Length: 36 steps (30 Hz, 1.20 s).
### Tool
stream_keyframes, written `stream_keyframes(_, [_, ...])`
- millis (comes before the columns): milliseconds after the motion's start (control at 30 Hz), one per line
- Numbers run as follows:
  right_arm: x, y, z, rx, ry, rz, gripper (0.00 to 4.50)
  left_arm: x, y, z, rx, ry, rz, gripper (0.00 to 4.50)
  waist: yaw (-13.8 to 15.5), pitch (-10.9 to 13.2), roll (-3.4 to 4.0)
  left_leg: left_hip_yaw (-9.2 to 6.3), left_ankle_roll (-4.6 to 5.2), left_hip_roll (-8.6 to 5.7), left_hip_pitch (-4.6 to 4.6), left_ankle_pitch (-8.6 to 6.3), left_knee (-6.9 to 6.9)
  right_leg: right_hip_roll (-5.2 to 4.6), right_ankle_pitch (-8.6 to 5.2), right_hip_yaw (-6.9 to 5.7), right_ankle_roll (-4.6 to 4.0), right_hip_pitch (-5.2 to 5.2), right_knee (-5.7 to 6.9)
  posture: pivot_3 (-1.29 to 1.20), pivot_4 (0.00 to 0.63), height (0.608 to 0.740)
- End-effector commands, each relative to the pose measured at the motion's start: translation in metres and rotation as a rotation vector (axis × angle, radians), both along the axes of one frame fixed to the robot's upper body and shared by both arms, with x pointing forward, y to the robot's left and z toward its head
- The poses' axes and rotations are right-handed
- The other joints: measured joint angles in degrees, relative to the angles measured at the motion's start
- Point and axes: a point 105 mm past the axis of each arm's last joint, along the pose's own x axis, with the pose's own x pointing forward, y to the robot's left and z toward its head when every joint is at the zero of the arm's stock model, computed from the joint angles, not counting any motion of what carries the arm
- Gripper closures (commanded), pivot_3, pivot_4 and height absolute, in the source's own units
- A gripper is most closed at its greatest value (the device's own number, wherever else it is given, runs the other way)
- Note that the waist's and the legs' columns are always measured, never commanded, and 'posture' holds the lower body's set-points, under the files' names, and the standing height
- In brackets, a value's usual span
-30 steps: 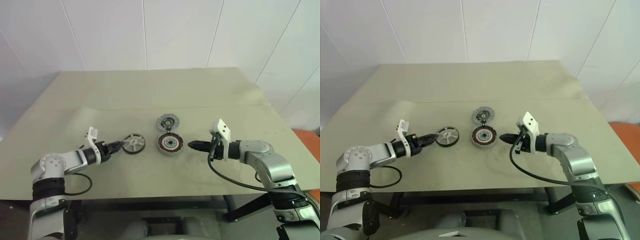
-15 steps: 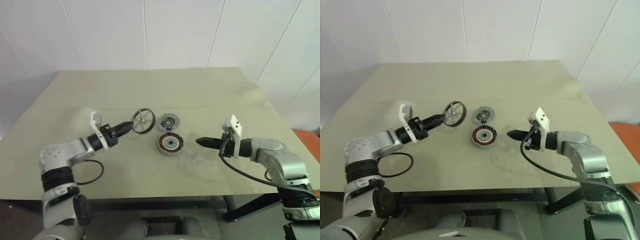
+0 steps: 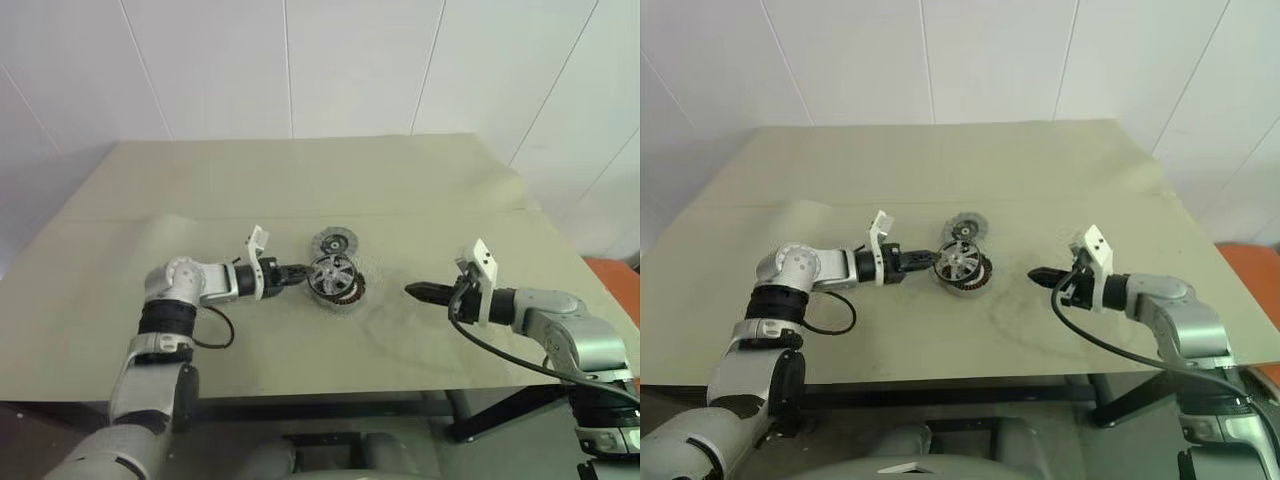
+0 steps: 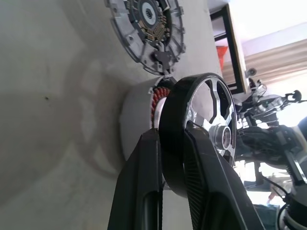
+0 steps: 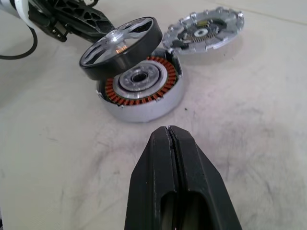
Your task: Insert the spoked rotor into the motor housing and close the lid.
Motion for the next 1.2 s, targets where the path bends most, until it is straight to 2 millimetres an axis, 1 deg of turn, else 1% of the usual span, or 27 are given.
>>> stream_keyframes(33, [0.000,0.004,0.013,0.015,-0.065,0.004,4.50,0.008,-0.001,0.011,0.026,-0.073,-0.047,4.17,0.06,0.00,-0.01,-0.01,0.01,0.00,0.00,0.00,-0.01,-0.01,0.00,0.00,0.00,0.00,0.00,0.00,0.000,0.740])
stream_keyframes(200, [-0.002,0.005,0.013,0.026,-0.069,-0.008,4.50,0.009,-0.004,0.008,0.014,-0.060,-0.070,4.17,0.07,0.00,-0.01,-0.02,0.04,-0.01,-0.01,0.02,0.00,-0.03,0.00,0.00,0.01,0.02,0.00,0.00,0.000,0.740])
stream_keyframes(333, [-0.004,0.003,0.010,0.018,-0.062,-0.018,4.50,0.012,-0.012,0.017,-0.060,-0.045,-0.080,4.17,0.09,0.01,-0.02,-0.04,0.10,0.00,-0.01,0.05,0.00,-0.02,-0.01,0.00,0.02,0.02,-0.01,0.00,0.000,0.740])
stream_keyframes(433, [-0.004,0.003,0.007,0.014,-0.059,-0.025,4.50,0.013,-0.016,0.020,-0.065,-0.050,-0.093,4.17,0.08,0.04,-0.06,-0.04,0.13,-0.01,-0.04,0.06,0.00,-0.03,-0.01,0.00,0.03,0.01,-0.01,0.00,0.000,0.740])
stream_keyframes(733, [-0.004,0.003,0.008,0.010,-0.065,-0.029,4.50,0.012,-0.017,0.008,-0.011,-0.040,-0.110,4.17,0.05,0.04,-0.06,-0.04,0.14,0.00,-0.02,0.07,-0.01,-0.02,-0.01,0.00,0.04,0.01,-0.01,0.00,0.000,0.740])
stream_keyframes(1100, [-0.003,0.002,0.007,0.001,-0.067,-0.035,4.50,0.012,-0.016,0.005,0.013,-0.042,-0.130,4.17,0.02,0.04,-0.06,-0.04,0.15,0.01,-0.01,0.07,-0.01,-0.01,-0.01,0.00,0.04,0.02,0.00,0.00,0.000,0.740])
stream_keyframes(1200, [-0.002,0.002,0.008,0.000,-0.071,-0.037,4.50,0.010,-0.016,0.001,0.038,-0.037,-0.144,4.17,0.04,0.04,-0.06,-0.04,0.15,0.01,-0.01,0.08,0.00,-0.01,0.00,0.00,0.04,0.02,0.00,0.00,0.000,0.740])
